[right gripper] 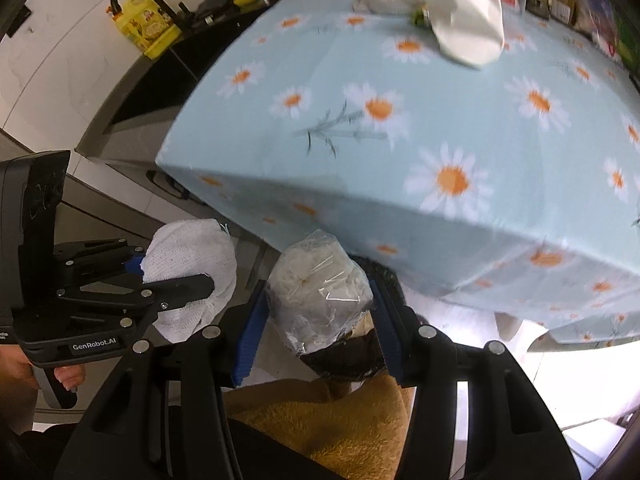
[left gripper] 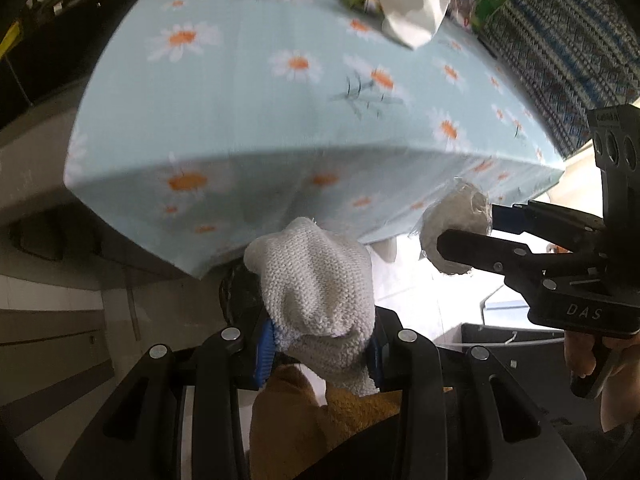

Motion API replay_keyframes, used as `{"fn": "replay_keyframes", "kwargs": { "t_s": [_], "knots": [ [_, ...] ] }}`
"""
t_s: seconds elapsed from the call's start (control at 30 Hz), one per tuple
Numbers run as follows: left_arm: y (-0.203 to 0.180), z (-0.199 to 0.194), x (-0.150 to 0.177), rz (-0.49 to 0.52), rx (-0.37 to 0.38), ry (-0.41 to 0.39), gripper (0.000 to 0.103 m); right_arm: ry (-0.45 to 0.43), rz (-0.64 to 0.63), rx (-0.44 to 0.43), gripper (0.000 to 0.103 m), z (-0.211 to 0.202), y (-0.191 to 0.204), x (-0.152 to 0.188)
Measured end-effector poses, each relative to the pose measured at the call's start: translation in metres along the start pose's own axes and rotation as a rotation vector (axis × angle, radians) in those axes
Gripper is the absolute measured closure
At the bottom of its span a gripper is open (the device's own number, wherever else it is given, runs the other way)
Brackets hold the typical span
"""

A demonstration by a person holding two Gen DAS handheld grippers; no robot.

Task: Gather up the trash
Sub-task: 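Lower both grippers over the black bin and release sock and bag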

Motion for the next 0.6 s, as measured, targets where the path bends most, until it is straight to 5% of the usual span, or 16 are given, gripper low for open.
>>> {"fn": "replay_keyframes", "kwargs": {
  "t_s": [0.43,0.53,0.6],
  "knots": [
    [0.002,0.020,0.006,0.007,-0.013,0.077,0.059,0.016,0.043,0.003,0.043,0.011,-0.001,0.012],
    [0.004,0.023,0.005,-0.013,-0.020,0.089,0.039,0.003,0.081,-0.012,0.030,0.008,-0.006,0.010],
    [0.005,0.021,0.004,-0.027,-0.020,0.081,0.038,-0.011,0.083,-0.010,0.029,0.004,-0.008,0.007]
  ]
}}
Point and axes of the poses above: each gripper's, at about its wrist camera, not at the fingertips, and z roughly the way its jaws point, y to its left, x to its underside, the point moved 7 cm from there along z, roughly the way its jaws point, and after that the axes turned 12 degrees about -z, right-handed, at the moved point
